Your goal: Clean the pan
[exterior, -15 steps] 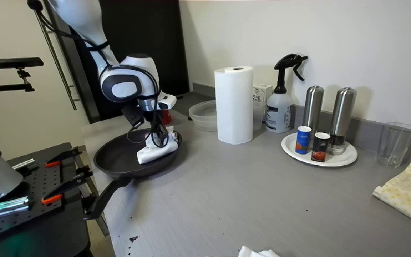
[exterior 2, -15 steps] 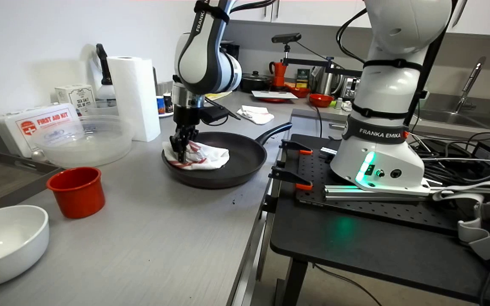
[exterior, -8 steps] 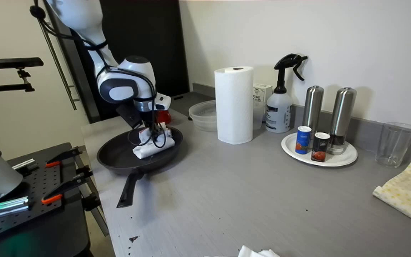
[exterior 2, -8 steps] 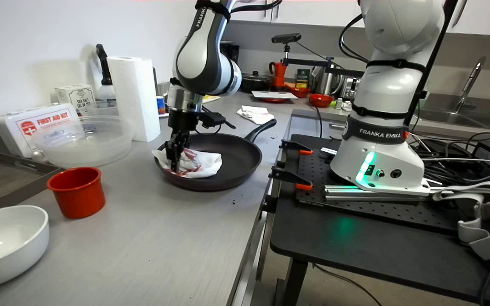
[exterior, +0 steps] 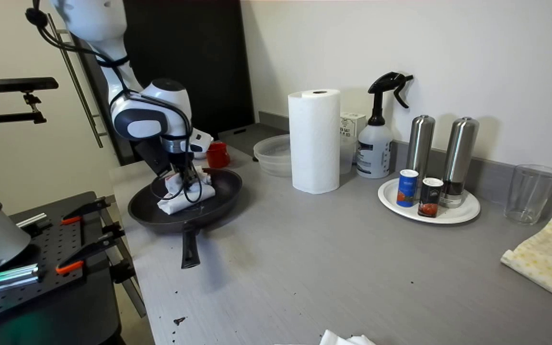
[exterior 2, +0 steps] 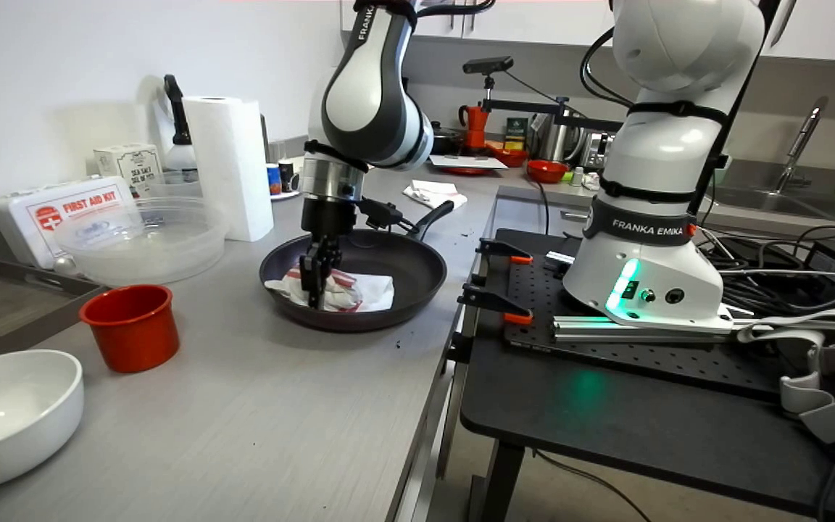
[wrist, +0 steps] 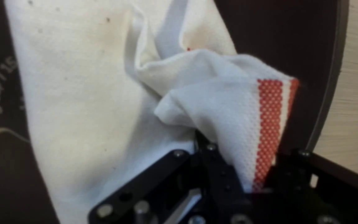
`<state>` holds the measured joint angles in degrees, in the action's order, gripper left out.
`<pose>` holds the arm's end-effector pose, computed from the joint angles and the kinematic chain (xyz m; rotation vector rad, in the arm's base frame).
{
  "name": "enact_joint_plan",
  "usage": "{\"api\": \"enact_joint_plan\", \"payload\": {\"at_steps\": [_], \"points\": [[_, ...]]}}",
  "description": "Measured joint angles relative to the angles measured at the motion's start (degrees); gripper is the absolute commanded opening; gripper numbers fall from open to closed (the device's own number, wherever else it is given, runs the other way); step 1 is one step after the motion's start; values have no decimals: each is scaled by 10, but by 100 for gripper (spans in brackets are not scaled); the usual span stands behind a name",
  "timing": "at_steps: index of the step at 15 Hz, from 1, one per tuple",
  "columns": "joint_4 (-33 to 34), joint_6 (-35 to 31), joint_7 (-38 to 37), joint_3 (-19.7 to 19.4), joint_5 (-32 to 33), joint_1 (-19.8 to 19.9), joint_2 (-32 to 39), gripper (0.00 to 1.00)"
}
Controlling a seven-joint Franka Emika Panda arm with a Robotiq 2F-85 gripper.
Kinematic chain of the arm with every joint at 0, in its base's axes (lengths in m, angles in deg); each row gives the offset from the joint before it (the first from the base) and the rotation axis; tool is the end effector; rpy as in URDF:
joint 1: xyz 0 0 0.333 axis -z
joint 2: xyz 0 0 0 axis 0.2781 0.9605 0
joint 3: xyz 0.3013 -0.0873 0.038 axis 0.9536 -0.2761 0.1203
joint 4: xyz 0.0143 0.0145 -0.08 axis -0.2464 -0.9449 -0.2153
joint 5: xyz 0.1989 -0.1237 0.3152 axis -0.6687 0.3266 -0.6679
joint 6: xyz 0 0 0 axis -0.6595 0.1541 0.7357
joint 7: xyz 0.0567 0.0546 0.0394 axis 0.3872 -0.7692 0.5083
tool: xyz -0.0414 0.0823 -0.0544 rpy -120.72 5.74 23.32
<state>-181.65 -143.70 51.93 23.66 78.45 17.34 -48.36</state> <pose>0.4355 0.0592 0.1004 -2.7901 -0.1936 -0.0734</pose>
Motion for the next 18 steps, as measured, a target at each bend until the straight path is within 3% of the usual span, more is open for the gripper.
{"api": "enact_joint_plan", "payload": {"at_steps": [3,6,18], "points": [[-20,2,1,29,2,23,-6,4],[-38,14,16,81,4,64,-16,4],[-90,88,47,388,5,233,-84,4]]}}
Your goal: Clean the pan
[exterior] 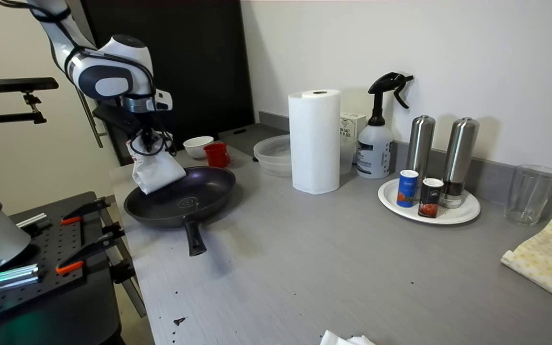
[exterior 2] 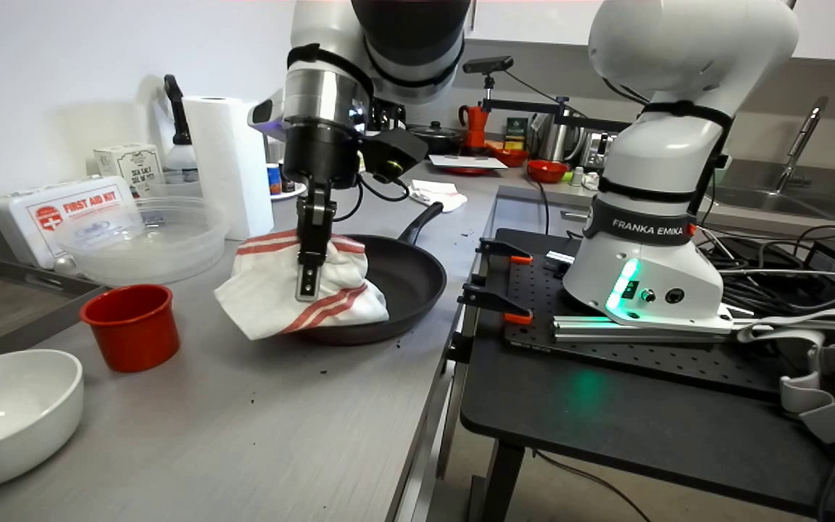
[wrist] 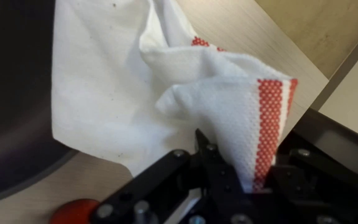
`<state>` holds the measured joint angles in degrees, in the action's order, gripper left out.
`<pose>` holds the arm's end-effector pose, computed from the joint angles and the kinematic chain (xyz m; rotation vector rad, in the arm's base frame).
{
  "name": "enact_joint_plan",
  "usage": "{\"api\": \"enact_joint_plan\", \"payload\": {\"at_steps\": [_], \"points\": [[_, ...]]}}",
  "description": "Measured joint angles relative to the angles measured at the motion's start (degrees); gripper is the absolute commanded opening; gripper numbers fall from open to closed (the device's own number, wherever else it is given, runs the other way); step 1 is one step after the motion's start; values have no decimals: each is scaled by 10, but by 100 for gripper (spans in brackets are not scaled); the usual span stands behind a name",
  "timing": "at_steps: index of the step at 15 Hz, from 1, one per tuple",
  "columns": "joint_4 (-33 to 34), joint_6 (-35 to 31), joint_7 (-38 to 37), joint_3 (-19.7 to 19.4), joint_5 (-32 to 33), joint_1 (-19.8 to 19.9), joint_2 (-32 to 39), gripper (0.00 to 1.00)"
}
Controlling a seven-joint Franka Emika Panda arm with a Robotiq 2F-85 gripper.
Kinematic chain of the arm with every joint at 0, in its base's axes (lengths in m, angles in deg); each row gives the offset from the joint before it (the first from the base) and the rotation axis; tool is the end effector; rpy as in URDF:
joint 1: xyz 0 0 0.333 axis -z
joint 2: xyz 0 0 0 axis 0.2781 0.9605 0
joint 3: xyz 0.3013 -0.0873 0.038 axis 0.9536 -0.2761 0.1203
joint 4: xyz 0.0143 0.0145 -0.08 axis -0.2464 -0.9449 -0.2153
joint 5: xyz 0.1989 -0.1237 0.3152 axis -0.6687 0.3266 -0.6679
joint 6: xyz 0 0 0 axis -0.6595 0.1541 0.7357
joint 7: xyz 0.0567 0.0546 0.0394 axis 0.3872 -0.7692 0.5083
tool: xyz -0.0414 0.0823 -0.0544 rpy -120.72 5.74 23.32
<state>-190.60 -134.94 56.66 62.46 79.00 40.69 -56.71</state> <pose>0.3841 0.1714 0.2095 -2.5849 -0.7239 -0.1126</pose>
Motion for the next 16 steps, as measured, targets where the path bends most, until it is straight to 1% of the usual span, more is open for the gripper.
{"api": "enact_joint_plan", "payload": {"at_steps": [2,4,7,10,13,16], "points": [[-16,-12,-5,64,0,44,-20,4],[-32,-47,-21,126,-1,98,-44,4],[-29,-83,-52,189,-4,185,-75,4],[-28,-97,-70,239,-4,297,-96,4],[-27,-97,-82,275,-3,410,-113,4],[-28,-97,-91,302,-3,490,-133,4]]}}
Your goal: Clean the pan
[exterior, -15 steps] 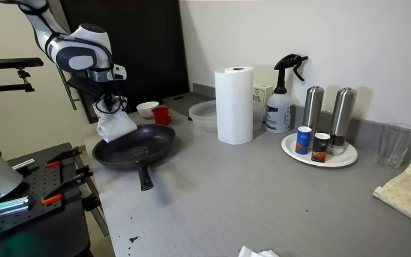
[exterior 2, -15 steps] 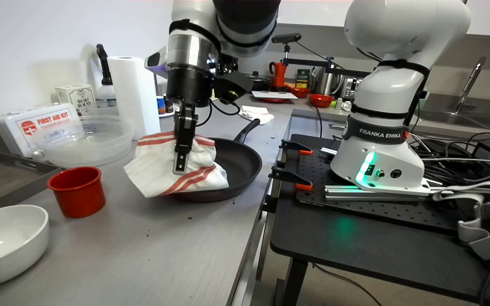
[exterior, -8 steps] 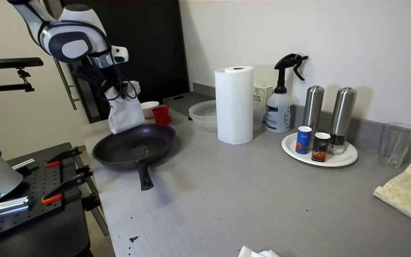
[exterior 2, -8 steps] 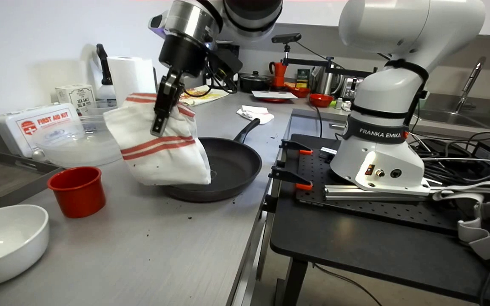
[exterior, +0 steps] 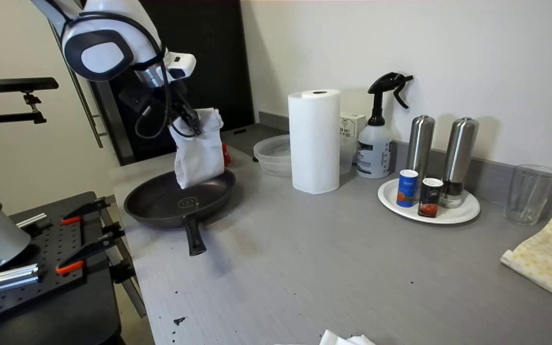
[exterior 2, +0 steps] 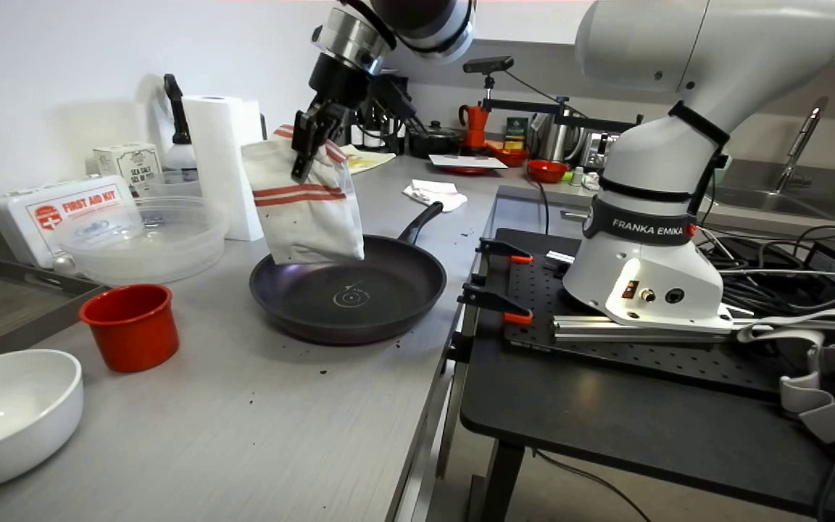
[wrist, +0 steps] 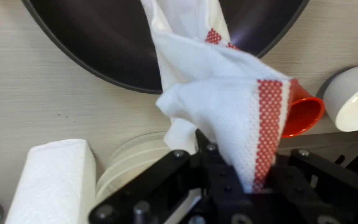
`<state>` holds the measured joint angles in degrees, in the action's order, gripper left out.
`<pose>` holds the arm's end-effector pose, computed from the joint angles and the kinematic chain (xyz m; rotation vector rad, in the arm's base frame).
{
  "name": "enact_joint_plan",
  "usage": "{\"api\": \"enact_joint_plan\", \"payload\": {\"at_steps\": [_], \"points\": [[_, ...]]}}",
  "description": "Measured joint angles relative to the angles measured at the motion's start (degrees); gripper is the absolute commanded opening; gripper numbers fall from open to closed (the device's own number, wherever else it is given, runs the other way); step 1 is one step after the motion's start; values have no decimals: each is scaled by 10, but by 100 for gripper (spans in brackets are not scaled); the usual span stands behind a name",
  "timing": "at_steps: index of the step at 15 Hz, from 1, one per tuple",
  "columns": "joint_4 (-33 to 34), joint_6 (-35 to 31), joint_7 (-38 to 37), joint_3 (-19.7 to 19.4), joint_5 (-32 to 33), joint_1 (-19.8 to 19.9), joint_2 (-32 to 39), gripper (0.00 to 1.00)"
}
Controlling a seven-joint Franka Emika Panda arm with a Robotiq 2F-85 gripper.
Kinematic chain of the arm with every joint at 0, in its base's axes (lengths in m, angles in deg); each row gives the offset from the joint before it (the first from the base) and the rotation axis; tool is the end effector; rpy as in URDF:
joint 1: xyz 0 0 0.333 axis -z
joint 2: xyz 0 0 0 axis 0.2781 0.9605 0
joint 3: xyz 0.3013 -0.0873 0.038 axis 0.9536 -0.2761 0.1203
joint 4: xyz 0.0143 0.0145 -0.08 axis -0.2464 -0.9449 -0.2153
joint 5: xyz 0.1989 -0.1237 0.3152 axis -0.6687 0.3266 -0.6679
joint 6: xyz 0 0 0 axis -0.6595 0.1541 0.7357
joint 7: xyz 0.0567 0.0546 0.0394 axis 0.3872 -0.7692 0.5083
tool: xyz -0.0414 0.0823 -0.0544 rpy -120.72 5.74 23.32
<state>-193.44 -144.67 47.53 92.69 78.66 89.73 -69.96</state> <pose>0.4286 0.0051 0.2805 -2.8825 -0.0897 -0.5951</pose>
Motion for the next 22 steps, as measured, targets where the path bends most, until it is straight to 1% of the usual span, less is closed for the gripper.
{"api": "enact_joint_plan", "payload": {"at_steps": [2,3,5,8,9,10,11,13,16,18,20,22], "points": [[-1,1,-11,18,0,34,-19,4],[-2,3,-15,26,0,44,-31,4],[-6,7,-27,40,0,49,-59,4],[-16,13,-59,54,0,45,-119,4],[-18,19,-71,32,0,19,-141,4],[-19,28,-82,-8,0,-24,-163,4],[-19,40,-90,-20,-1,-41,-182,4],[-20,64,-101,-12,-1,-40,-213,4],[-20,88,-106,8,-1,-30,-244,4],[-20,96,-107,32,-1,-15,-260,4],[-19,98,-107,67,-2,8,-272,4],[-15,98,-107,110,-4,38,-281,4]]}}
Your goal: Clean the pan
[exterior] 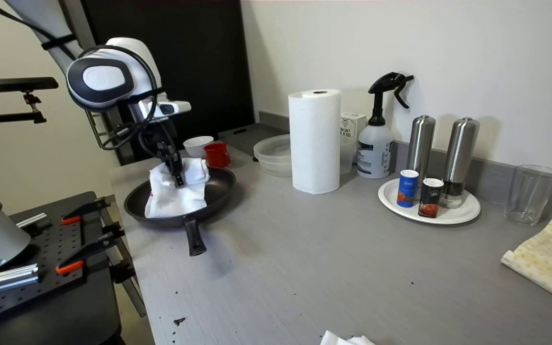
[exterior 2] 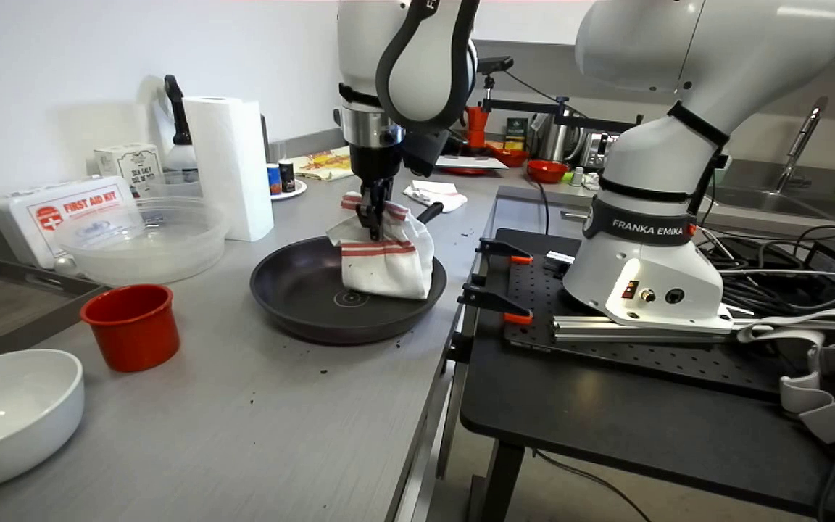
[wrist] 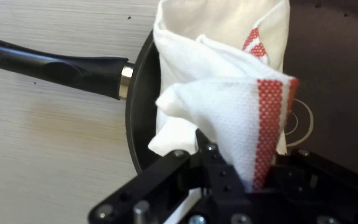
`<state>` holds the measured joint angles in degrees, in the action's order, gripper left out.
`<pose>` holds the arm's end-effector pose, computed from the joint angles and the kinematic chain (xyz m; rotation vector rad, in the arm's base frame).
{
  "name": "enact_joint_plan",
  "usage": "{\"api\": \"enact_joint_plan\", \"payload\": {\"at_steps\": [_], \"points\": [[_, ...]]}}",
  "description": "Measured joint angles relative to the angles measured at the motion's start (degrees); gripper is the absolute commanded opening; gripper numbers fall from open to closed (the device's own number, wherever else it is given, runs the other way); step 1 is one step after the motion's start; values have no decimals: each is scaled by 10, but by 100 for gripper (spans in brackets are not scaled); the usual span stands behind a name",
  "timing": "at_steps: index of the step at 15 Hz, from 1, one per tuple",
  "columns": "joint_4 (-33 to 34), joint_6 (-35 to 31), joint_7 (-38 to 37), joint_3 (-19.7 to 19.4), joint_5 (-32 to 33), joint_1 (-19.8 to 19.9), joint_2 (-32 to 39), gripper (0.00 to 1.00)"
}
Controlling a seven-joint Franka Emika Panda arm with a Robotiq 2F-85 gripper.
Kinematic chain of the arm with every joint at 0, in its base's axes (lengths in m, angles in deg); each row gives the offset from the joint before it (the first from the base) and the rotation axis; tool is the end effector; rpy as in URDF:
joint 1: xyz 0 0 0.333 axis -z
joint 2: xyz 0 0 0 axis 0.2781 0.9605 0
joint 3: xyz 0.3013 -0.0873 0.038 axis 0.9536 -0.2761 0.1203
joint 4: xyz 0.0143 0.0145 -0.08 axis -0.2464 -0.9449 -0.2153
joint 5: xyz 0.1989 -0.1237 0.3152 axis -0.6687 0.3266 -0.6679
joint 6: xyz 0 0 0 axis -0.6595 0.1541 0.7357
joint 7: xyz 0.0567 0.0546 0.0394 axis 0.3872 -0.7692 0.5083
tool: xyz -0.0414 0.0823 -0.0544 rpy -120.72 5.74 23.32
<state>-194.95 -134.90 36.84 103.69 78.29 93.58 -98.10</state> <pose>0.3861 0.0098 0.1854 2.9230 0.0714 0.0619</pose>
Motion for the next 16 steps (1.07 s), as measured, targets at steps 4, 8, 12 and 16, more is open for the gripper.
{"api": "enact_joint_plan", "payload": {"at_steps": [4,8,12,16], "points": [[14,-2,5,108,-13,83,-14,4],[41,-9,40,233,-55,202,-36,4],[82,-17,108,333,-129,330,-76,4],[124,-7,216,329,-273,332,-122,4]]}}
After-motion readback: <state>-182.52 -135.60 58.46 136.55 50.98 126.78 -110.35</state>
